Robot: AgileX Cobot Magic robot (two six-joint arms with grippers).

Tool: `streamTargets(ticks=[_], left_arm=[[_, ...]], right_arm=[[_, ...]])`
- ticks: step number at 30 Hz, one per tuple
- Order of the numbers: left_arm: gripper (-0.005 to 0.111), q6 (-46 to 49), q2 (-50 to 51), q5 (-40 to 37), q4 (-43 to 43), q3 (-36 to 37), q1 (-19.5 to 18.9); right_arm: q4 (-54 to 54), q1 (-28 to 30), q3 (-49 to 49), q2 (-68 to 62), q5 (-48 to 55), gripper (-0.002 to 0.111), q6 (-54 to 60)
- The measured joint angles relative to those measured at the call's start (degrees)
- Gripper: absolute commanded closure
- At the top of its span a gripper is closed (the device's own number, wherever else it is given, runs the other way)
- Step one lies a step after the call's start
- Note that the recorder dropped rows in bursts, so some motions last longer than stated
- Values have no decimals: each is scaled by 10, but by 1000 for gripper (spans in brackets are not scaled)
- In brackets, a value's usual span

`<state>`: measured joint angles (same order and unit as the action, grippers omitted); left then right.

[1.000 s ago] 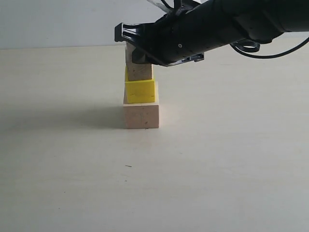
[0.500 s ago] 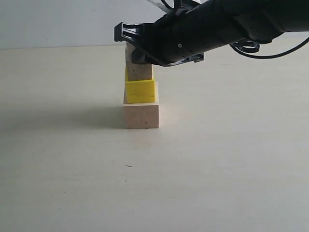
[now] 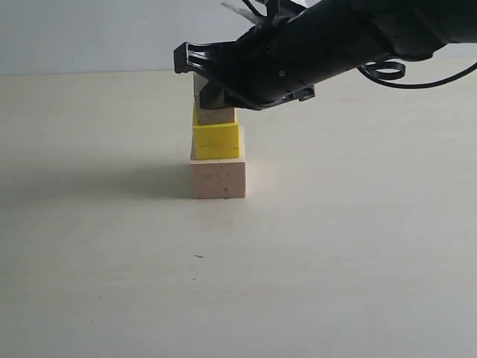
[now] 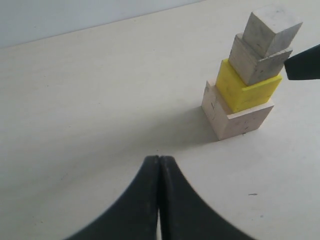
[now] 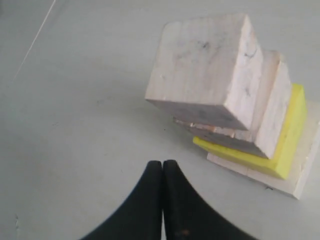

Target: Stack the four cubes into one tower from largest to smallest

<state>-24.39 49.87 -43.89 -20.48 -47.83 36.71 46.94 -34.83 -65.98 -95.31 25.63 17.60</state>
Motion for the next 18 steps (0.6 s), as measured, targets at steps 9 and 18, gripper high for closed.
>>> streamTargets(ticks=[9, 18], left_arm=[[107, 0, 0, 0, 0, 0, 0], [107, 0, 0, 0, 0, 0, 0]], right_arm=[[-177, 0, 0, 21, 14, 108, -152], [-214, 6, 0, 21, -12, 108, -182]])
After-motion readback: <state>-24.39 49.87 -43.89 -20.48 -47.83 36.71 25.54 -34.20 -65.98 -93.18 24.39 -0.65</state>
